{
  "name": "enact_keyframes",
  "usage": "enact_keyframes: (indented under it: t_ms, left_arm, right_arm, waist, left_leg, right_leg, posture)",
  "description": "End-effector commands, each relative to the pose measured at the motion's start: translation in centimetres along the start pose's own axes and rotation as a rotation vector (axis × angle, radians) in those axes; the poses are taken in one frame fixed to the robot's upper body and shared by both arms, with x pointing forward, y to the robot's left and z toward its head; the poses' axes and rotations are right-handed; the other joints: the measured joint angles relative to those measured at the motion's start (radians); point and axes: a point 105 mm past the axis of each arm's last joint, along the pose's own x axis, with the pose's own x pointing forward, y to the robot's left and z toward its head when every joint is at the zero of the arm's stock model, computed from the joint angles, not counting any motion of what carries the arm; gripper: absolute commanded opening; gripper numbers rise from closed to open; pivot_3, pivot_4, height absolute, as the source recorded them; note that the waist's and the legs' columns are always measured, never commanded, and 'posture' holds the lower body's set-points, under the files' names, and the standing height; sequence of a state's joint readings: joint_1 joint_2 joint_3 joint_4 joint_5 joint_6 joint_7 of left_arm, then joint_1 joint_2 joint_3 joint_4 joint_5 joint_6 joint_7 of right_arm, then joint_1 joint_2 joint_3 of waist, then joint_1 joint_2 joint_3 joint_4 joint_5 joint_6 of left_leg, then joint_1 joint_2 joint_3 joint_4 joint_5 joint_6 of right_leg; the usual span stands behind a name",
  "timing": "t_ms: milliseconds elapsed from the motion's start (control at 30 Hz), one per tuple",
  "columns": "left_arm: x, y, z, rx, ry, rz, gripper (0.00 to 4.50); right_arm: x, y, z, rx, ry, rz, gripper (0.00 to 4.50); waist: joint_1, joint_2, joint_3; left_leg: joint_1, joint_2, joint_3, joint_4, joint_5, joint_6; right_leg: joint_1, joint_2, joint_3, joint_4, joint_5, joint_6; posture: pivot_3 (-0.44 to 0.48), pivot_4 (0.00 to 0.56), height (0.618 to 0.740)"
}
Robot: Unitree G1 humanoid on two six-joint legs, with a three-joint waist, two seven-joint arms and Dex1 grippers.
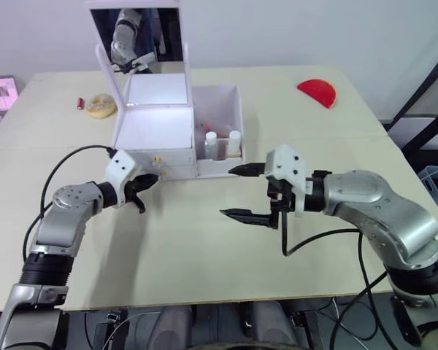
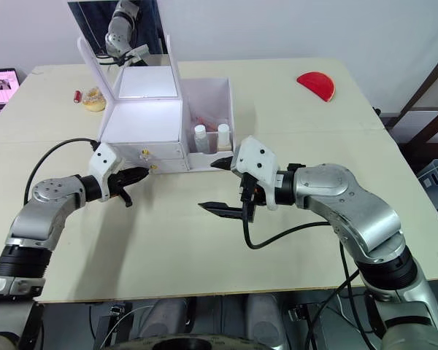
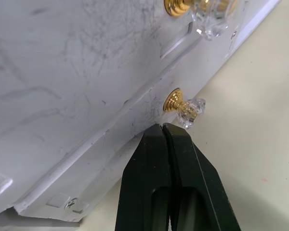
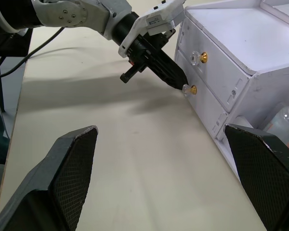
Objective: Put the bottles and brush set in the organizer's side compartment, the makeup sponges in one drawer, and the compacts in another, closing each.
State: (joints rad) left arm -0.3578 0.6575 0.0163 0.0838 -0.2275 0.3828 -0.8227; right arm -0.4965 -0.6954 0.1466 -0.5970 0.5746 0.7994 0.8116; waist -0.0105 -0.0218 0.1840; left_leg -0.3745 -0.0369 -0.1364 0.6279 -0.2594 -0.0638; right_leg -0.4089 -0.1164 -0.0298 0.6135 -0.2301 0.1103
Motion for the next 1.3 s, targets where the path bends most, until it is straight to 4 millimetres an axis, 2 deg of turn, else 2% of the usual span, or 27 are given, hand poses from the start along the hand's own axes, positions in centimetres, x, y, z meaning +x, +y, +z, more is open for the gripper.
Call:
enact_keyframes:
  t_ms: [33, 267, 500, 667, 867, 1033, 1100, 1133, 1233, 1300]
  left_arm:
    - [-1.3, 0.6, 1.5, 0.035, -0.034, 0.021, 0.04]
    - [-3.5, 0.0, 2.3, 0.018, -0.038, -0.021, 0.04]
    - [-8.6, -0.9, 3.6, -0.021, -0.05, -0.066, 0.04]
    - [-12.8, -1.1, 3.8, -0.035, -0.057, -0.066, 0.04]
    - [-17.0, -0.4, 1.8, -0.112, -0.028, 0.072, 0.04]
    - [-20.2, 0.5, 0.8, -0.142, -0.001, 0.204, 0.04]
    - [-21.2, 0.9, 0.8, -0.145, 0.006, 0.239, 0.59]
    - [-21.9, 1.1, 0.6, -0.155, 0.014, 0.252, 0.94]
    - [-22.8, 1.9, 0.8, -0.166, 0.013, 0.265, 2.49]
    - [-22.9, 2.3, 1.0, -0.157, 0.01, 0.271, 3.57]
  right_arm:
    - [-0.3, 0.2, 1.1, -0.045, -0.03, 0.004, 4.5]
    - [-0.5, -0.1, 1.1, -0.046, -0.033, -0.008, 4.5]
    - [-1.4, -0.9, 0.9, -0.044, -0.022, -0.044, 4.5]
    - [-2.5, -1.6, 0.4, -0.034, -0.005, -0.085, 4.5]
    - [-5.1, -2.7, -1.6, 0.015, 0.046, -0.177, 4.5]
    - [-9.6, -3.4, -4.3, 0.068, 0.135, -0.304, 4.5]
    - [-11.1, -3.4, -5.2, 0.073, 0.171, -0.337, 4.5]
    - [-12.5, -3.9, -5.7, 0.086, 0.181, -0.389, 4.5]
    - [-15.0, -4.2, -6.9, 0.099, 0.217, -0.448, 4.5]
    - [-15.6, -4.2, -7.2, 0.101, 0.222, -0.454, 4.5]
  waist:
    - [-0.001, 0.0, 0.0]
    - [-0.002, 0.0, 0.0]
    - [-0.003, 0.0, 0.0]
    - [-0.002, 0.001, 0.001]
    - [0.003, 0.001, 0.0]
    - [0.011, 0.0, 0.0]
    - [0.017, 0.0, 0.0]
    - [0.019, 0.0, 0.001]
    - [0.021, 0.001, 0.001]
    - [0.021, 0.001, 0.001]
  left_leg:
    - [0.0, 0.0, 0.0, 0.0, 0.0, 0.0]
    - [0.0, 0.0, 0.0, -0.002, 0.0, 0.0]
    - [-0.001, 0.0, 0.0, -0.002, 0.0, 0.0]
    - [-0.001, 0.0, 0.001, -0.002, 0.0, 0.0]
    - [-0.001, 0.0, 0.001, -0.001, 0.0, 0.0]
    - [-0.002, 0.0, 0.002, -0.001, 0.0, 0.0]
    - [-0.002, 0.0, 0.003, -0.001, -0.001, 0.0]
    - [-0.002, 0.001, 0.003, -0.001, -0.001, 0.0]
    - [-0.001, 0.001, 0.004, -0.001, -0.001, 0.0]
    - [-0.002, 0.001, 0.004, 0.0, -0.001, 0.0]
  right_leg:
    - [0.0, 0.0, 0.0, 0.0, 0.0, 0.0]
    - [-0.001, 0.0, 0.0, -0.001, 0.002, -0.003]
    - [-0.001, 0.0, 0.0, -0.001, 0.001, -0.004]
    - [-0.001, 0.0, 0.0, -0.001, -0.001, -0.007]
    - [-0.001, -0.001, 0.0, -0.003, -0.003, -0.004]
    - [-0.001, -0.002, 0.0, -0.004, -0.003, -0.004]
    - [-0.001, -0.002, 0.0, -0.005, -0.003, -0.004]
    - [-0.001, -0.002, 0.0, -0.005, -0.003, -0.004]
    - [-0.001, -0.002, 0.0, -0.005, -0.003, -0.005]
    - [-0.001, -0.002, 0.0, -0.006, -0.003, -0.005]
  posture:
    - [0.0, 0.15, 0.739]
    - [0.0, 0.15, 0.739]
    - [0.0, 0.15, 0.739]
    - [0.0, 0.15, 0.739]
    - [0.0, 0.15, 0.739]
    - [0.0, 0.15, 0.739]
    - [0.0, 0.15, 0.739]
    - [0.0, 0.15, 0.739]
    - [0.0, 0.15, 0.739]
    - [0.0, 0.15, 0.739]
